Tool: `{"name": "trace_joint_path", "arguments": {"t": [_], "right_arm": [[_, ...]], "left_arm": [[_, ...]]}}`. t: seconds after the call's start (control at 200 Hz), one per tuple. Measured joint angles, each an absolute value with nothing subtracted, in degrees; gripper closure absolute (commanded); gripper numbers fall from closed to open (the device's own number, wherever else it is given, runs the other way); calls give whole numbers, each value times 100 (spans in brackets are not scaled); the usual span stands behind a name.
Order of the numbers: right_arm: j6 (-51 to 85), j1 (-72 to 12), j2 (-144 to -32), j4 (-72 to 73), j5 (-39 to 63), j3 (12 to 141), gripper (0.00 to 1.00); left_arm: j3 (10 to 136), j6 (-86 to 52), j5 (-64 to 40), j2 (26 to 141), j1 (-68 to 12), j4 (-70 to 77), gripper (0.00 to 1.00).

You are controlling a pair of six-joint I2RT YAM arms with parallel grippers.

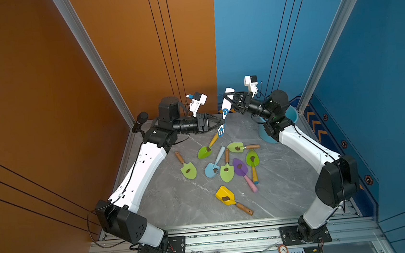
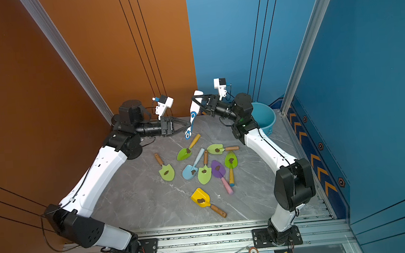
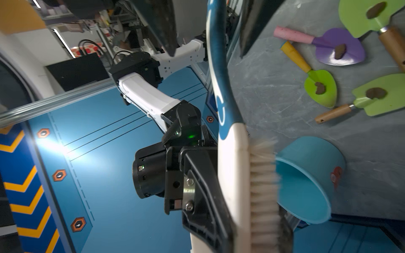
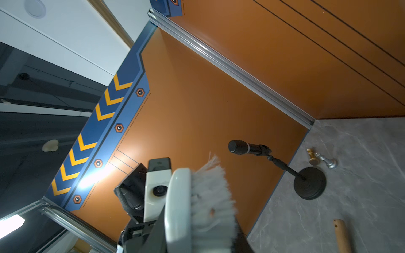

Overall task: Brush the soil off the hand trowel and place it into the bucket
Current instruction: Pick up the brush from the center of the board.

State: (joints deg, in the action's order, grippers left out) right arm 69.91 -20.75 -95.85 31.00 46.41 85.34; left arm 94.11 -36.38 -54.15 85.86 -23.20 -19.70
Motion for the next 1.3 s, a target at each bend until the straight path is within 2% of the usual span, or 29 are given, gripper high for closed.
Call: {"name": "trace_joint_path", "arguments": {"t": [0.075, 0.315, 0.471, 0.626, 0.856, 1.171, 1.302], "right_arm": [[6486, -2154, -9397, 2248, 4259, 8534, 83], [5172, -2539, -8882, -176, 2386, 8792, 83], [4799, -2611, -8840, -886, 1837, 8868, 84], [4563, -2659, -8833, -1369, 1546, 8871, 83], [4445, -2738, -8643, -1603, 1345, 8868, 83], [4381, -2779, -8458, -1594, 1164, 8864, 83], [4364, -2842, -8458, -1594, 1083, 8864, 84]], "left_arm": [[9537, -3107, -4720, 8468, -2493, -2357, 16], [9603, -1044, -1708, 8197, -3903, -3371, 15], [9559, -397, -974, 8313, -3966, -3636, 19], [9553, -204, -687, 8451, -3900, -3719, 23], [9553, -148, -799, 8759, -3918, -3750, 27], [9553, -202, -1076, 9019, -3972, -3911, 55], [9555, -259, -1090, 9030, -4016, -3931, 56]]}}
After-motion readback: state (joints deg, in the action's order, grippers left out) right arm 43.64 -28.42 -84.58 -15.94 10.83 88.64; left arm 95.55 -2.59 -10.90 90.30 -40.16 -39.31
